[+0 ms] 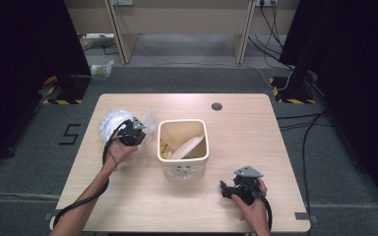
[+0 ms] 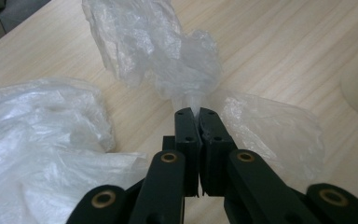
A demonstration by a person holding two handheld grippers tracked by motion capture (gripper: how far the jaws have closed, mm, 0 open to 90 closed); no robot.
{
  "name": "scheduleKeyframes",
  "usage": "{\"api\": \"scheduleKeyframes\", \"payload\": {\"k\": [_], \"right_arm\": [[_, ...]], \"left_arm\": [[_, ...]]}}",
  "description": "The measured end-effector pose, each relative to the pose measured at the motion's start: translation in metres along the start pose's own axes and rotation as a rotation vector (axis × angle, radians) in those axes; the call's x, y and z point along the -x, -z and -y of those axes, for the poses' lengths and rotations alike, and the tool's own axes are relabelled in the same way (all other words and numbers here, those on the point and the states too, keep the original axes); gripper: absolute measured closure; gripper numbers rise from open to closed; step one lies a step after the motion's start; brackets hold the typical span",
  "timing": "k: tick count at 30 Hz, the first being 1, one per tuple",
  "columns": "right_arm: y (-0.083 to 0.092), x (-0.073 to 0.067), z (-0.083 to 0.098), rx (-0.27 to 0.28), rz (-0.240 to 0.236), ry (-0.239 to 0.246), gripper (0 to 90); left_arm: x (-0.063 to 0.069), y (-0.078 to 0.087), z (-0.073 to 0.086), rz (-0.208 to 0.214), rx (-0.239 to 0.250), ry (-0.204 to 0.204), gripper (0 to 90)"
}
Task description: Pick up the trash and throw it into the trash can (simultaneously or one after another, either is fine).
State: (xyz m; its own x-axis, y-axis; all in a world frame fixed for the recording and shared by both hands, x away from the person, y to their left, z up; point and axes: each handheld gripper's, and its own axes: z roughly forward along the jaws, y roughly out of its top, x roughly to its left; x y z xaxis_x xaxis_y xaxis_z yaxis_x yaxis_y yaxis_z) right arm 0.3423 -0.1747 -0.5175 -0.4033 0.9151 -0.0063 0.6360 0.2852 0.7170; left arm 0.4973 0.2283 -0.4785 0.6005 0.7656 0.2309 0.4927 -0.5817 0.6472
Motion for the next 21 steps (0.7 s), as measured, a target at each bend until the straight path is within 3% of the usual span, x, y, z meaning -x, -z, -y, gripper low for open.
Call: {"api": "scheduleKeyframes", "payload": {"k": [7, 14, 21], "right_arm": [[0.0, 0.0, 0.0, 0.0, 0.0, 0.0, 10.6], [0.0, 0.0, 0.0, 0.0, 0.0, 0.0, 10.6], [0.0, 0.0, 0.0, 0.0, 0.0, 0.0, 10.6]], "left_arm": [[0.0, 0.018, -0.007, -0.003, 0.028, -0.048, 87.2], [-0.002, 0.037, -0.01, 0.008, 0.056, -0.064, 87.2], [0.0, 0.071, -0.014, 0.03, 0.102, -0.089, 87.1]]}}
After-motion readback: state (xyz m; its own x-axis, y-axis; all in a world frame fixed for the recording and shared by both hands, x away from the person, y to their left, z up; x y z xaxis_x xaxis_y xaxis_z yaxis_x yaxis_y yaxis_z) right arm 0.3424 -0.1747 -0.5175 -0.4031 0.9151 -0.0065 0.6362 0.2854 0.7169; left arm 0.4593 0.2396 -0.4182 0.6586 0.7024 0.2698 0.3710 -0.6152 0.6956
